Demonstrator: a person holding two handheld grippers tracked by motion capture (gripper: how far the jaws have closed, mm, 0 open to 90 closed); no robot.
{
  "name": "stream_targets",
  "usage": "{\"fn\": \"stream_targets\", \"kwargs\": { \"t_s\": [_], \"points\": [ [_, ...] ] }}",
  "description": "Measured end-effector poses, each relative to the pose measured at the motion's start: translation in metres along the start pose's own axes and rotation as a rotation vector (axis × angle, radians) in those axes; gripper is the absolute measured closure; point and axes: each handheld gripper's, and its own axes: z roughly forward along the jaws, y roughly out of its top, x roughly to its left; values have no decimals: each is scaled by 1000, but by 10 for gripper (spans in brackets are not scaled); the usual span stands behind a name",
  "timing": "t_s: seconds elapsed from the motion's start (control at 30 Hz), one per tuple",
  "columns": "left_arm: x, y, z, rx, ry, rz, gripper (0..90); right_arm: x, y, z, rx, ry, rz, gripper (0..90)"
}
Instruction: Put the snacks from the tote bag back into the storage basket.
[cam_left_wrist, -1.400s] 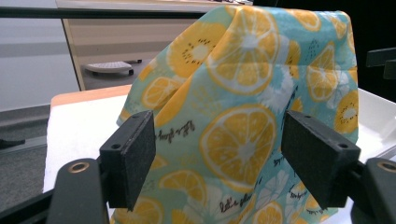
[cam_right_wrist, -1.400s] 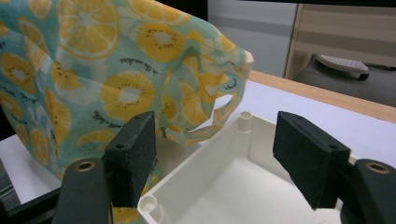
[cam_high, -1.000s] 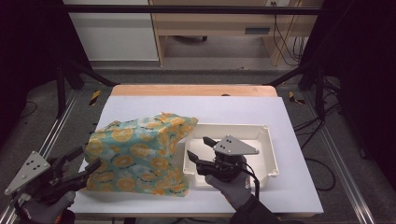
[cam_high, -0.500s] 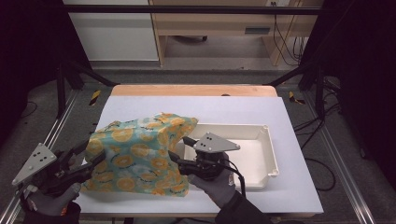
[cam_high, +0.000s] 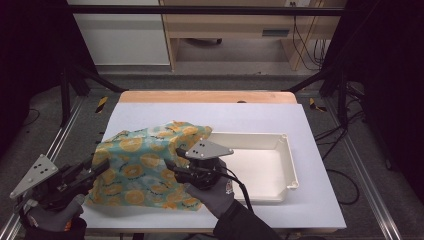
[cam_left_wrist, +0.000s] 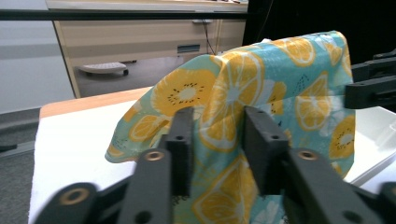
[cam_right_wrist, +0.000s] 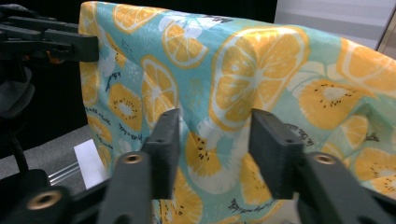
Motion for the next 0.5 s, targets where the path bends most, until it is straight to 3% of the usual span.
{"fn": "stream_targets", "kwargs": {
  "t_s": [0.2,0.5],
  "points": [
    [1,0,-3,3,1,-13,803,-3,1,-4,11,-26,3,798],
    [0,0,-6,4,-8,-14,855,-3,3,-7,7,-14,2,891]
  ]
}}
